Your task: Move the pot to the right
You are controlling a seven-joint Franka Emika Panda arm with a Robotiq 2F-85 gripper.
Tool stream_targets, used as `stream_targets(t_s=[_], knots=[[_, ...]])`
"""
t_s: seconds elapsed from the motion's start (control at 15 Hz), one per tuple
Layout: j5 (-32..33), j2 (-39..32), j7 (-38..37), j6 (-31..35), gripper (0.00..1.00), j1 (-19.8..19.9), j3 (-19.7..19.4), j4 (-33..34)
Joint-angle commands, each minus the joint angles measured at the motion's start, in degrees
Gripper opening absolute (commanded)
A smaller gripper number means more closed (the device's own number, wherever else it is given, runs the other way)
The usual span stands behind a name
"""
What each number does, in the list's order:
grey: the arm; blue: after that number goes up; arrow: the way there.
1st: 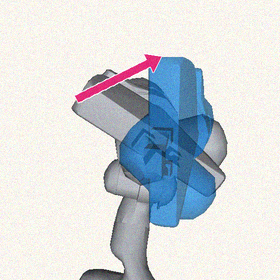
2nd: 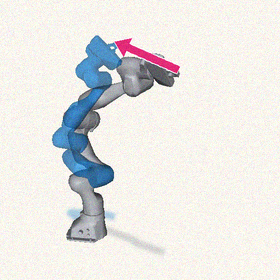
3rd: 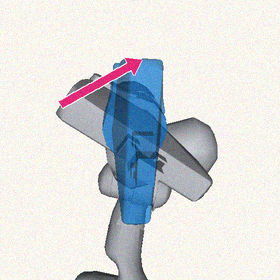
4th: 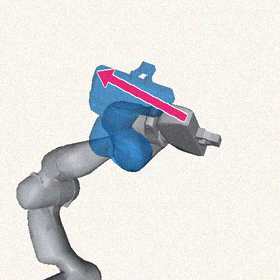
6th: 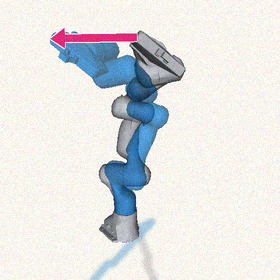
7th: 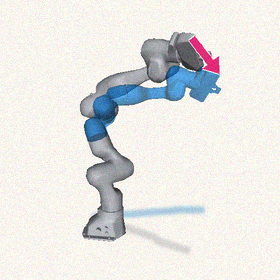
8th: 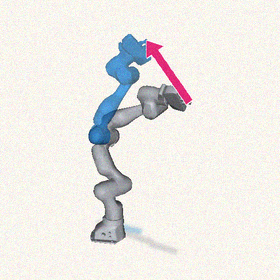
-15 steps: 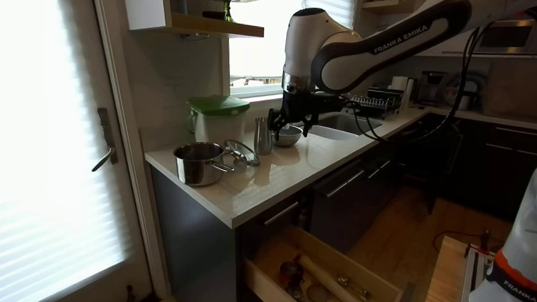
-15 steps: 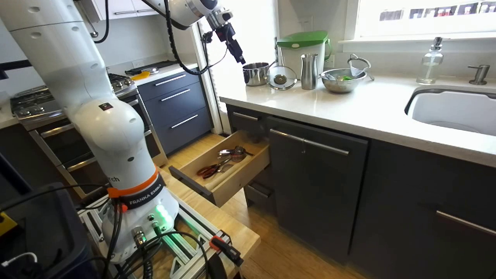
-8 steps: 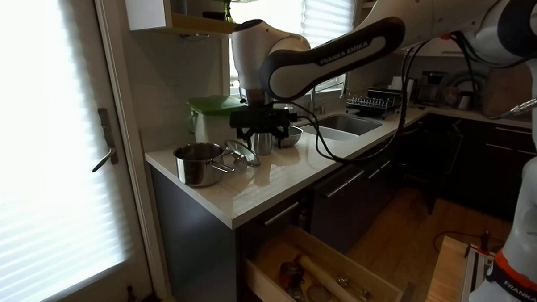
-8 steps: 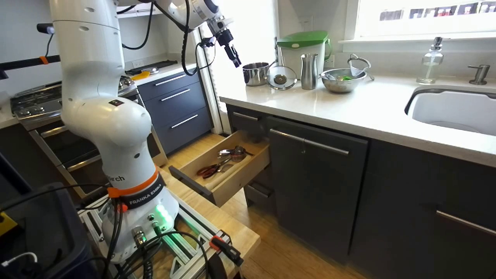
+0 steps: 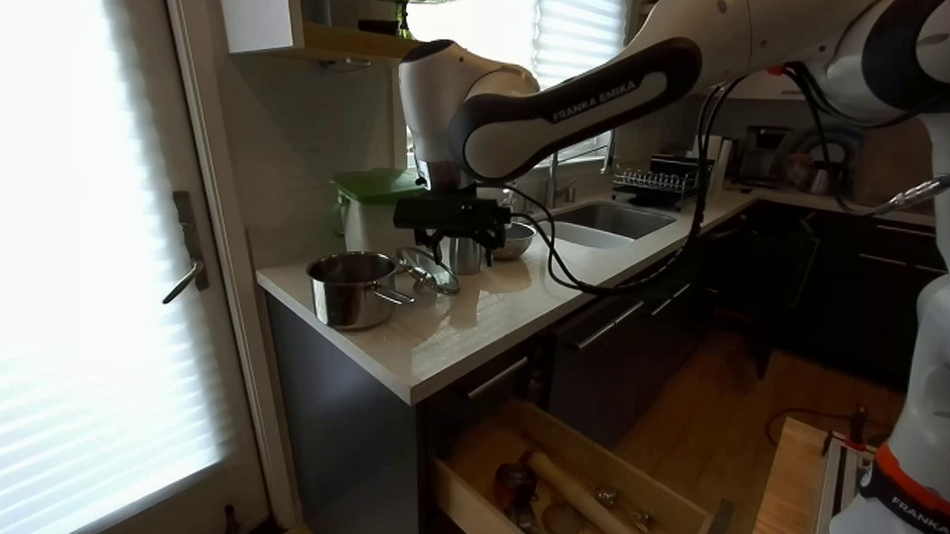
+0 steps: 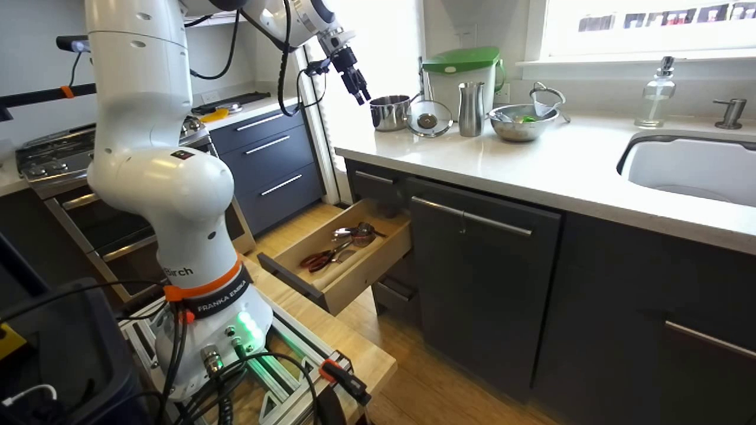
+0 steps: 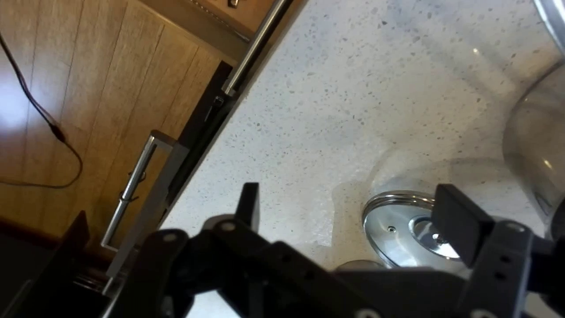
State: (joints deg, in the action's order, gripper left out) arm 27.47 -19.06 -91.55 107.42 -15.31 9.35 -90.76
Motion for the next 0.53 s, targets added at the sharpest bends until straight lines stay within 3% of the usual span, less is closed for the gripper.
stream_targets(t_s=[0.0, 0.27, 0.47], knots=[[-3.6, -6.7, -10.0, 2.2, 1.00, -2.5, -2.2, 5.7], [-7.7, -10.9, -17.2, 8.1, 1.00, -3.3, -3.8, 10.2], [-10.0, -8.4, -19.0, 16.0, 1.00, -2.8, -4.6, 7.9]])
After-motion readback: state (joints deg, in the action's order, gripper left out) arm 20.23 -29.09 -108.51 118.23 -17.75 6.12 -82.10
